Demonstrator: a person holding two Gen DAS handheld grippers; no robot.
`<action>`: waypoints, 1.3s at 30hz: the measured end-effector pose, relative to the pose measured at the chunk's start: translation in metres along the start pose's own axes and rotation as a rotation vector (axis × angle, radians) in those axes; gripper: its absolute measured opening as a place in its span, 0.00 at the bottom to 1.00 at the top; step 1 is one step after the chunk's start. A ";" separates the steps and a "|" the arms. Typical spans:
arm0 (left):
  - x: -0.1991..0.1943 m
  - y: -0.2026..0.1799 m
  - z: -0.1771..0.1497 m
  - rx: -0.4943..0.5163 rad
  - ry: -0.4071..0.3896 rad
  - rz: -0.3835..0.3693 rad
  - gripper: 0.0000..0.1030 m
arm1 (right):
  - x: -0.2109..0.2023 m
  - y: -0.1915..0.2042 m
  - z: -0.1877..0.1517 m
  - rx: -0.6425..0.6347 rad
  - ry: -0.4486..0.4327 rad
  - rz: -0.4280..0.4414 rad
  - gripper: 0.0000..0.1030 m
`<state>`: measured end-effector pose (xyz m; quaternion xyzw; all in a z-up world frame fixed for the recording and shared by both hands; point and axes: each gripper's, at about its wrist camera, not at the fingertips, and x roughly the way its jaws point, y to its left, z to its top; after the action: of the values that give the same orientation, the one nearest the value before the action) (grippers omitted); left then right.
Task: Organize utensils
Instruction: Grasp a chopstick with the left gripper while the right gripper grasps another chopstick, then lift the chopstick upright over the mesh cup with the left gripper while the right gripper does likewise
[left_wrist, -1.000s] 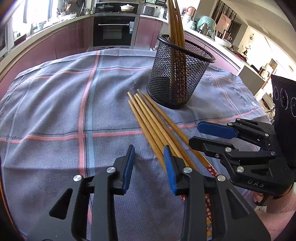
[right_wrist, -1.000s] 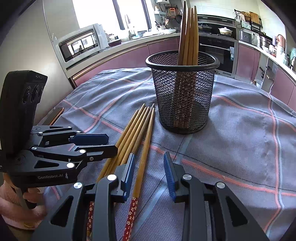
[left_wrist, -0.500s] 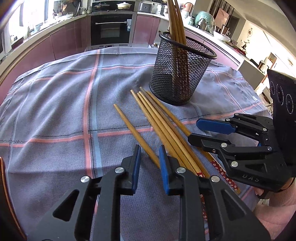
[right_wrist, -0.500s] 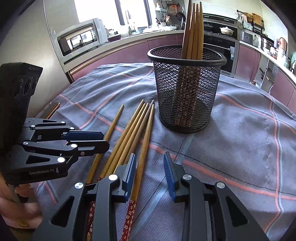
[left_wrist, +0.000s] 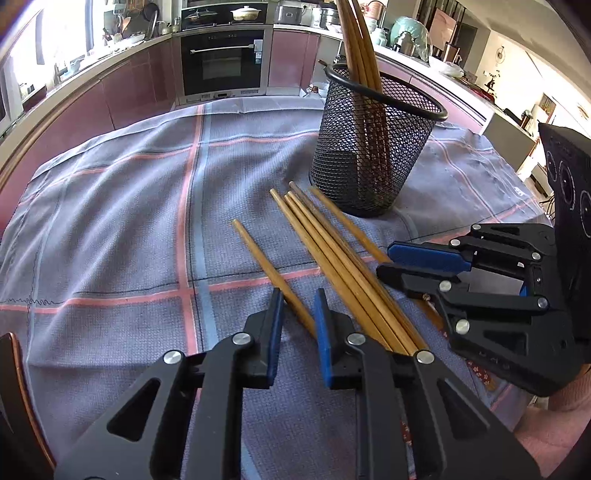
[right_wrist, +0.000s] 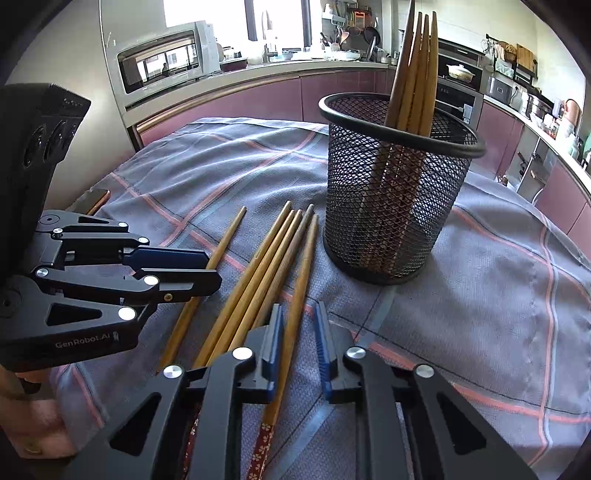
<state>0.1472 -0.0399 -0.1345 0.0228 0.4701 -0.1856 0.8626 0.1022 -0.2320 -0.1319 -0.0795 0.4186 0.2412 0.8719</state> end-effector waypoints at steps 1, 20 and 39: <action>-0.001 0.002 0.000 -0.002 0.001 -0.007 0.15 | 0.000 -0.001 -0.001 0.002 0.001 0.004 0.08; -0.004 0.004 -0.003 -0.053 -0.005 0.049 0.09 | -0.043 -0.006 0.000 0.028 -0.110 0.078 0.05; -0.076 0.010 0.010 -0.081 -0.171 -0.108 0.07 | -0.099 -0.021 0.012 0.071 -0.294 0.119 0.05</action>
<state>0.1214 -0.0095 -0.0681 -0.0534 0.4025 -0.2138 0.8885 0.0677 -0.2819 -0.0495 0.0124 0.2987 0.2865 0.9102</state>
